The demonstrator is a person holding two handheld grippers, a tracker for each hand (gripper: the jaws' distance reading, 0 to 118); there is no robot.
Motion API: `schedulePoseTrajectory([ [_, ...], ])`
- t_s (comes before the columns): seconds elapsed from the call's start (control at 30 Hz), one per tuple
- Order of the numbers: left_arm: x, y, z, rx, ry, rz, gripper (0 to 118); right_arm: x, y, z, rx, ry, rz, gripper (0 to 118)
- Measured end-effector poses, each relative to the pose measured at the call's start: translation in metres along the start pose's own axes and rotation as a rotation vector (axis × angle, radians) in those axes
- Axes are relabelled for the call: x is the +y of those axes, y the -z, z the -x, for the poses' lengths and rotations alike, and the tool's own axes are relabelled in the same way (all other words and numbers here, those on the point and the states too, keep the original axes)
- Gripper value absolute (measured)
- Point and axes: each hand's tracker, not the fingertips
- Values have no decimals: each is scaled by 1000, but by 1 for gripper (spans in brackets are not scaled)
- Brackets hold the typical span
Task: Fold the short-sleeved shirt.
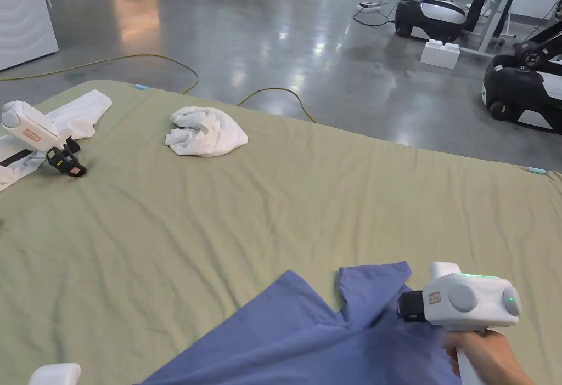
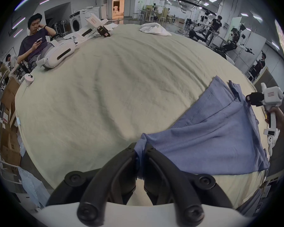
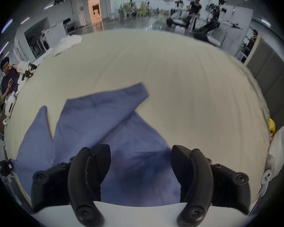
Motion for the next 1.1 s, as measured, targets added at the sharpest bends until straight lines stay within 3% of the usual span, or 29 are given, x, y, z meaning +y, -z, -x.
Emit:
schedulePoseTrajectory([
  [0.03, 1, 0, 1, -1, -4, -2, 8, 1, 8, 2, -5, -5, 34, 68],
  [0.13, 3, 1, -1, 6, 3, 3, 8, 0, 10, 11, -45, -47, -3, 61],
  [0.17, 3, 1, -1, 7, 6, 1, 8, 0, 8, 11, -42, -50, -5, 49],
  [0.2, 3, 1, -2, 9, 9, -3, 8, -5, -1, 20, -36, -60, -20, 8],
  [0.23, 4, 4, -1, 12, 13, -5, 8, -6, -3, 23, -25, -83, -43, 3],
  [0.37, 5, 3, -5, 16, 24, -20, 8, -13, -6, 27, -71, -144, -62, 3],
  [0.47, 9, -2, -5, 11, 24, -44, 8, -17, -27, 13, -69, -64, -172, 3],
  [0.6, 16, -14, -5, -11, 31, -95, 8, -35, -85, 12, -93, -49, -288, 3],
  [0.77, 37, -39, -15, -39, 68, -194, 8, -51, -143, -14, -123, 6, -442, 3],
  [0.97, 94, -87, -46, -114, 118, -347, 8, -69, -258, -36, -170, 68, -631, 3],
  [1.1, 149, -122, -74, -164, 154, -443, 8, -66, -313, -54, -234, 60, -729, 3],
])
